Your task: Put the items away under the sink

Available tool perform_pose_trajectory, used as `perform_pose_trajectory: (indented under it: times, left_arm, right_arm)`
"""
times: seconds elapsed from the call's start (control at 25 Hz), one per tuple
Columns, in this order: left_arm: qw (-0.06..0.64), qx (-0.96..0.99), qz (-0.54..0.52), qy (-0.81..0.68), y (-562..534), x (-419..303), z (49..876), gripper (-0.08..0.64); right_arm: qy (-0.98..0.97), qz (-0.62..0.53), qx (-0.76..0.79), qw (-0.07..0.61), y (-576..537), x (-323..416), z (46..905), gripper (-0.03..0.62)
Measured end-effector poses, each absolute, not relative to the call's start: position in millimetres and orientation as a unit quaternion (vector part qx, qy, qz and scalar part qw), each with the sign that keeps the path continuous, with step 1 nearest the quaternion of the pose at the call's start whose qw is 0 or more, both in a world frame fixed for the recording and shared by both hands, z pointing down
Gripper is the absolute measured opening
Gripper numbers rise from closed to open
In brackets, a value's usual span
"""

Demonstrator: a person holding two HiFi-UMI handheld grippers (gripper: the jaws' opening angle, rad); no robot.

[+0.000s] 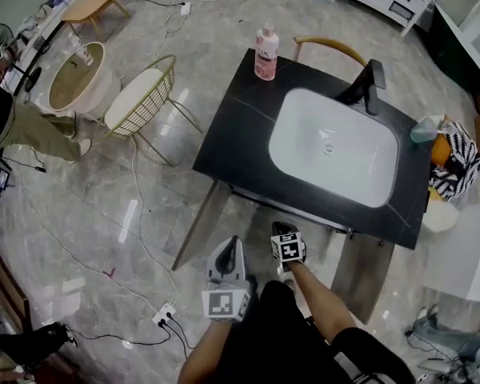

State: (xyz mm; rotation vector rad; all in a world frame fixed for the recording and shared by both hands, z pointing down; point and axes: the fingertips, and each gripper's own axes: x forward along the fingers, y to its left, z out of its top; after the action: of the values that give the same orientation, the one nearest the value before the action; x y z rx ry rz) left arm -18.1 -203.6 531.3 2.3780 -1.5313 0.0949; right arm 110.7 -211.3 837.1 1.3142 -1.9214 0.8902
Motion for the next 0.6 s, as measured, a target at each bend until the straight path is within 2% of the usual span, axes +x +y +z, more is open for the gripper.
perform_pose_trajectory:
  times: [0.4, 0.6]
  left_arm:
    - [0.154, 0.850, 0.052, -0.501, -171.6, -1.2, 393.7, 0.015]
    - [0.135, 0.856, 0.052, -0.496, -159.2, -1.7, 340.1, 0.015]
  right_arm:
    - [-0.722, 0.351, 0.512, 0.305, -164.2, 122.8, 650.6, 0.011]
    - [-0.739, 0.323, 0.533, 0.257, -147.3, 120.9, 550.9, 0.011]
